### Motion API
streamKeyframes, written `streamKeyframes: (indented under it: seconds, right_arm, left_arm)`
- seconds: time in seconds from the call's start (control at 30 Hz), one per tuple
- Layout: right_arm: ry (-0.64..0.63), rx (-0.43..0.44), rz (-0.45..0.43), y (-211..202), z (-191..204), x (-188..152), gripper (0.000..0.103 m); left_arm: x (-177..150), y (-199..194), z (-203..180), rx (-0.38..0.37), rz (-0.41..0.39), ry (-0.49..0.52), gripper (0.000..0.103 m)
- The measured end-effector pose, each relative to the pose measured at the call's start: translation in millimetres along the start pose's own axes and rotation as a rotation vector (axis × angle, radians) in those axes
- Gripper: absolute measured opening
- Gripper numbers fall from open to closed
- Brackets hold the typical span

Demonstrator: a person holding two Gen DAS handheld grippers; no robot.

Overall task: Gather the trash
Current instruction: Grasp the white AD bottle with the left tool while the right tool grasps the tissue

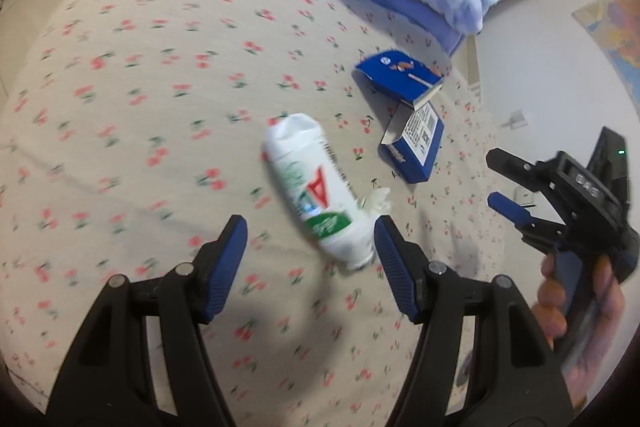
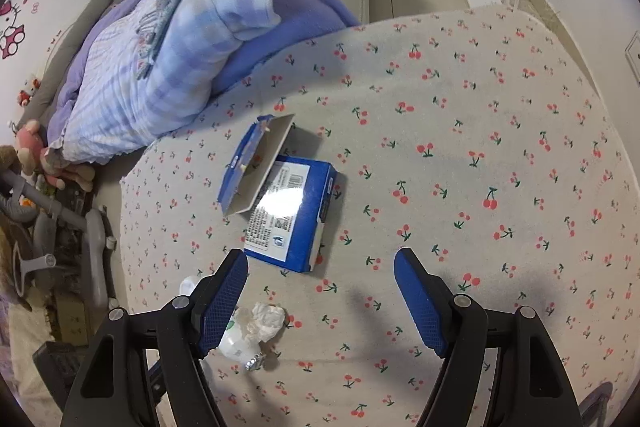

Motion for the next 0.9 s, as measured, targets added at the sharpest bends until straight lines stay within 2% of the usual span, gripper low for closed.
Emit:
streamKeyframes:
  seconds: [0.1, 0.2, 0.3, 0.33, 0.47, 0.67, 0.8, 0.9]
  right_arm:
    - [0.002, 0.016, 0.033, 6, 0, -5, 0.077]
    - [-0.004, 0.014, 0.029, 6, -1, -6, 0.077]
    - [-0.015, 0.018, 0.030, 5, 1, -7, 0.077]
    - [-0.021, 0.013, 0.031, 6, 3, -6, 0.077]
    - [-0.045, 0.004, 0.041, 9, 8, -8, 0.077]
    - [-0.074, 0.009, 0.071, 16, 20, -14, 0.077]
    - [-0.135, 0.042, 0.138, 31, 41, -27, 0.077]
    - [-0.133, 0.074, 0.204, 44, 52, -37, 0.073]
  left_arm:
    - [3, 18, -7, -0.003, 0.013, -0.029, 0.067]
    - [2, 30, -13, -0.015, 0.019, -0.044, 0.067]
    - [-1, 39, -11, 0.038, 0.022, -0.032, 0.049]
    - [-1, 39, -10, 0.034, 0.018, -0.033, 0.049]
    - [3, 30, -7, 0.074, -0.020, 0.005, 0.045]
    - [11, 17, 8, 0.093, -0.043, 0.007, 0.044]
    - [11, 5, 20, 0.110, -0.054, 0.017, 0.044]
    - [13, -4, 31, 0.109, -0.060, 0.016, 0.044]
Point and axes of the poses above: each gripper's, at about its wrist camera, not at the fingertips, and y roughly the way its jaws point, z to its left, x to its top, the point moved 5 cm from there along y, roughly the way its jaws point, and after that the axes turned 7 degrees about -y, right-handed, at the moved point
